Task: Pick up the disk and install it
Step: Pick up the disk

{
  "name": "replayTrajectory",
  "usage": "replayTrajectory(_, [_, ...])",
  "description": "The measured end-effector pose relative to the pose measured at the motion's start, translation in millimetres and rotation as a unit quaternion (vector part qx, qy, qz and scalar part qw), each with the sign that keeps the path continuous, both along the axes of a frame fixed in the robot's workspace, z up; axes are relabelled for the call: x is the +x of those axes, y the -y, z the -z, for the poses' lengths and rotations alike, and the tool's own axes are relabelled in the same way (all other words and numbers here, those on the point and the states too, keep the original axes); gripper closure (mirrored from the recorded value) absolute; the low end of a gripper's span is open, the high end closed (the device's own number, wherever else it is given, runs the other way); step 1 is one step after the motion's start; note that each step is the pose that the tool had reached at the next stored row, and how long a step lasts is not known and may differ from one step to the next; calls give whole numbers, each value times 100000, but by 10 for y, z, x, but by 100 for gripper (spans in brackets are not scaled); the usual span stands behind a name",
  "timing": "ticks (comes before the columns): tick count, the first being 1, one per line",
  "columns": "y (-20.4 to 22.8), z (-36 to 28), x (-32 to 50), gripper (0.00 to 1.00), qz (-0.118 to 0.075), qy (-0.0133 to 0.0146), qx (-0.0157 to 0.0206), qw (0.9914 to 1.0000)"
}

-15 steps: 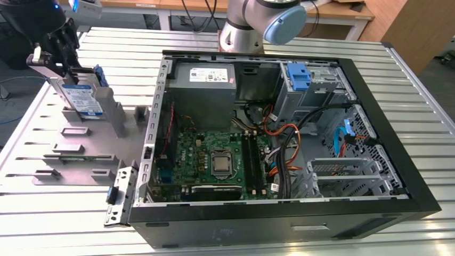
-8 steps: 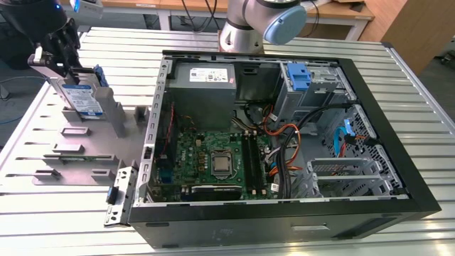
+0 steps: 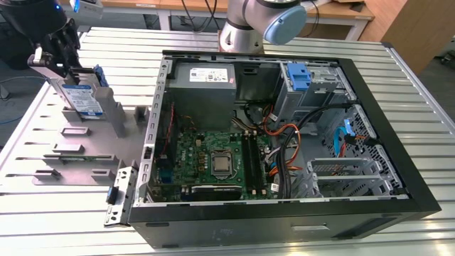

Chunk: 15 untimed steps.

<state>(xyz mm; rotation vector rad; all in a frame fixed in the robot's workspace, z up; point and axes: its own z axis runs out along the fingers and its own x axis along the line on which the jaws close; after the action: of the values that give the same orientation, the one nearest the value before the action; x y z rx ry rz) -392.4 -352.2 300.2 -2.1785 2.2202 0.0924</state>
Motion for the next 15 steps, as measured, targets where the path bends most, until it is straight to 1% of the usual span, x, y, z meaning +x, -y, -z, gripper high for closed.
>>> replayTrajectory(6, [2, 0, 0, 58, -2, 0, -1, 100000])
replayTrajectory(8, [3, -1, 0, 59, -1, -9, -11, 100000])
replayTrajectory(9, [3, 0, 0, 65, -1, -6, -6, 100000])
replayTrajectory(14, [4, 0, 0, 65, 0, -2, 0, 100000])
replayTrajectory(15, [10, 1, 0, 65, -1, 0, 0, 100000])
